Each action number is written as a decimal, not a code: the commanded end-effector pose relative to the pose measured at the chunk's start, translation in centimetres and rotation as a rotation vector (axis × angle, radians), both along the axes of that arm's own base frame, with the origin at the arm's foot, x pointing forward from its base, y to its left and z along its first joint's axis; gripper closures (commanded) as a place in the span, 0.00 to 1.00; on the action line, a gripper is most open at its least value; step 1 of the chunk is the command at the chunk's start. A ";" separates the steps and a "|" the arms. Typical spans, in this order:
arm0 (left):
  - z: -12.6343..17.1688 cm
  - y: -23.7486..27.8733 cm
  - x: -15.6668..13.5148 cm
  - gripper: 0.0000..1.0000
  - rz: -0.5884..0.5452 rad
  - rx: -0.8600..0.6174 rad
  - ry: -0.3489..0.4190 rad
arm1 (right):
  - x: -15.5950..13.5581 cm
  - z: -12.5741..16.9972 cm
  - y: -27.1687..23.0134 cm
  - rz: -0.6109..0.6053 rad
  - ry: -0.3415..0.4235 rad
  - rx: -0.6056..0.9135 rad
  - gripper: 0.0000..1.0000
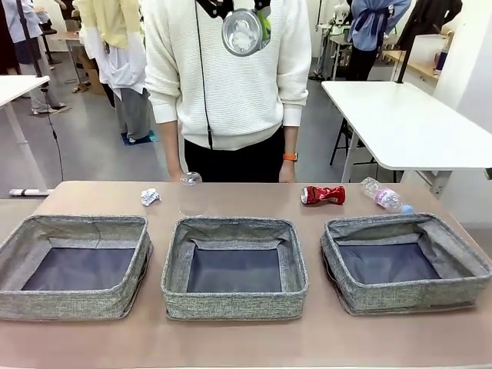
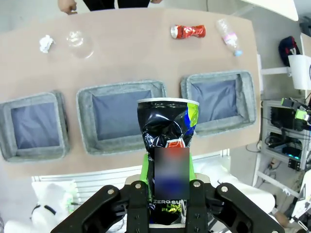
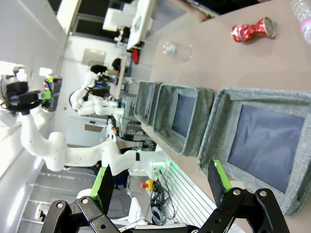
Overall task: Sort the waste into the appropriate baskets.
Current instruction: Pick up the waste item pointed out by the person, then place the picked waste into the Fabric basket indicated by the person.
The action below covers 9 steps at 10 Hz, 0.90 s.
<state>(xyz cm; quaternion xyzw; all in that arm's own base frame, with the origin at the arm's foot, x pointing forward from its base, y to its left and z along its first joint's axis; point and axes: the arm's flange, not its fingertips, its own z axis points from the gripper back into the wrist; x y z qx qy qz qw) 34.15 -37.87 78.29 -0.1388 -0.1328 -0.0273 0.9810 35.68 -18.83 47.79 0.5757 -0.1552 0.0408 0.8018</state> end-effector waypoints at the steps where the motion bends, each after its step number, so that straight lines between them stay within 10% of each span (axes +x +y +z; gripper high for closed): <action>1: -0.2 0.4 -0.3 0.71 0.005 -0.006 -0.004 | 0.0 0.0 0.1 0.011 -0.026 0.003 0.00; 9: -0.2 0.4 -0.3 0.71 0.005 -0.006 -0.004 | 0.0 0.0 0.1 0.011 -0.026 0.003 0.00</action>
